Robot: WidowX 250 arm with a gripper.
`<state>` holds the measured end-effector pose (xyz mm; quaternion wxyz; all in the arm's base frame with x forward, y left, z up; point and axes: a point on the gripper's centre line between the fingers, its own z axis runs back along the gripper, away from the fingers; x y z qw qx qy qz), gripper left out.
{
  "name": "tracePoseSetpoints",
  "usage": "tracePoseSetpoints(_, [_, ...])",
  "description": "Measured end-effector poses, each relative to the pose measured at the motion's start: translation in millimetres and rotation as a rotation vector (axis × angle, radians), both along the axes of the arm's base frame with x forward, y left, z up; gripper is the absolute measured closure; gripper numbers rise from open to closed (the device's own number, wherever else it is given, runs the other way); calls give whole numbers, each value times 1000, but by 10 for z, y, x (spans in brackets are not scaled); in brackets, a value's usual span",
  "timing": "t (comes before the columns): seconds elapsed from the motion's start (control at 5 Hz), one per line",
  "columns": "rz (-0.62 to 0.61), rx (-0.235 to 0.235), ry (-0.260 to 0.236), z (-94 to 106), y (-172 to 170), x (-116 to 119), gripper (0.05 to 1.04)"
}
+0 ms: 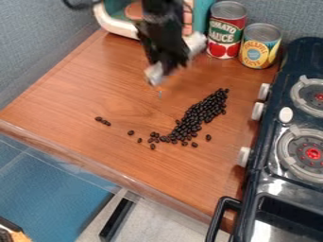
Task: Sweep into pile
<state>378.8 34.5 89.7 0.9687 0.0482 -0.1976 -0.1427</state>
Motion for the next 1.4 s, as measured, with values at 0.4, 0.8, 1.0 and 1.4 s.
tracePoseSetpoints(0.4, [99, 97, 58, 40, 890, -348, 732])
tracePoseSetpoints(0.8, [71, 98, 204, -261, 1175, -833, 732])
tracePoseSetpoints(1.0, [84, 102, 220, -321, 1228, -1021, 732])
tracePoseSetpoints(1.4, [69, 110, 246, -536, 1070, -1157, 732])
